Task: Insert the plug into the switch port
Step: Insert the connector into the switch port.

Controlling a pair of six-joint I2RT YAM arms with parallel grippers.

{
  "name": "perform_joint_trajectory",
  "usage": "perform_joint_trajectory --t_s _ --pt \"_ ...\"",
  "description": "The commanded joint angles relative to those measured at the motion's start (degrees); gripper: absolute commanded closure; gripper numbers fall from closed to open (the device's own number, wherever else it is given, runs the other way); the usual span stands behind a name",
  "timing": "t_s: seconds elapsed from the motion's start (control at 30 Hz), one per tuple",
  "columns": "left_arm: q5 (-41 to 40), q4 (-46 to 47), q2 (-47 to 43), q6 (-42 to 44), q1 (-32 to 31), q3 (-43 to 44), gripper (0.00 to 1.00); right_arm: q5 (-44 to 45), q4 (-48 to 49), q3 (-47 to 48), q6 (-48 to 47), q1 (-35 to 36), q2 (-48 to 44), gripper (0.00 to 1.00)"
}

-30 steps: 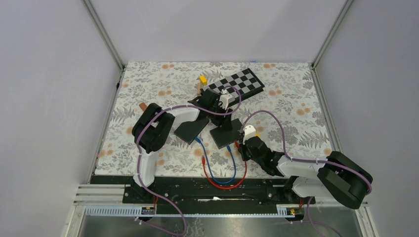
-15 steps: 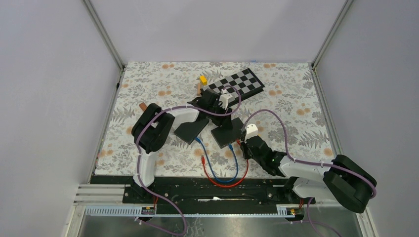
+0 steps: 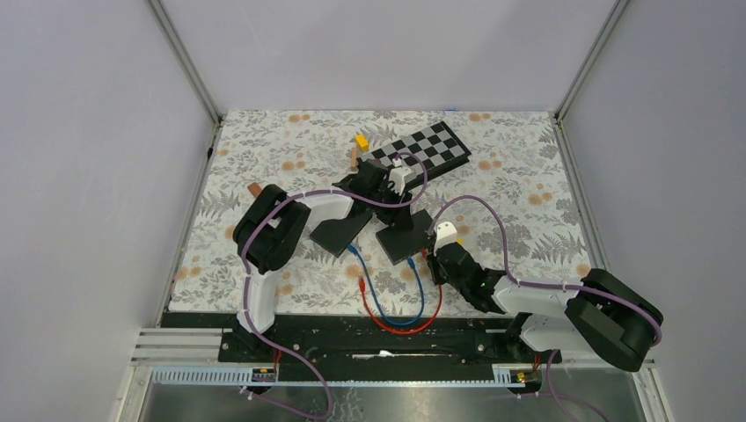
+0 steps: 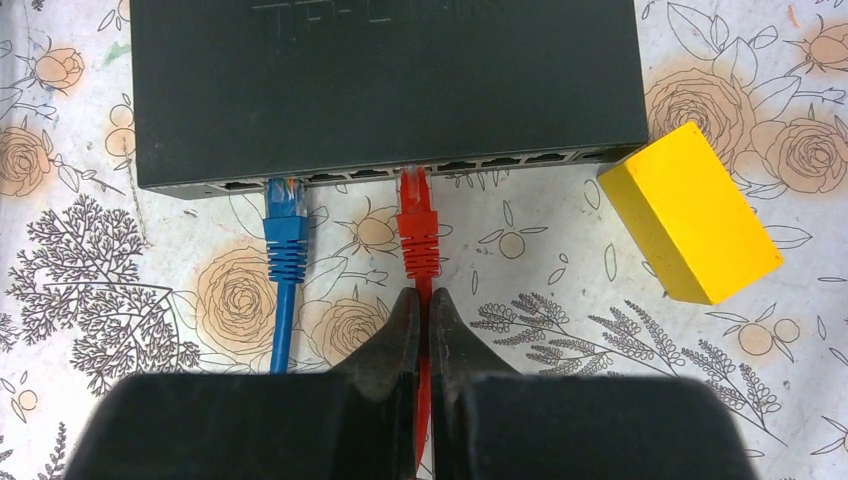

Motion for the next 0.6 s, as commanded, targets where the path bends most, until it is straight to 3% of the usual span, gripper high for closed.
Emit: perform_joint_trajectory --t_s 0.0,0.33,0.57 --pt "3.5 -10.2 2.4 -0.3 -2.5 -2.8 0.53 5.4 10.2 4.3 1.5 0.1 -0.1 1.0" --pt "4.3 -11.7 4.2 0.3 -2.5 -1.4 0.54 5.6 10.3 10.3 -0.7 0.0 -0.5 1.0" --pt "4.1 -12.7 4.9 0.7 -2.5 -0.6 0.59 5.9 12.0 8.6 0.1 0.0 1.6 1.0"
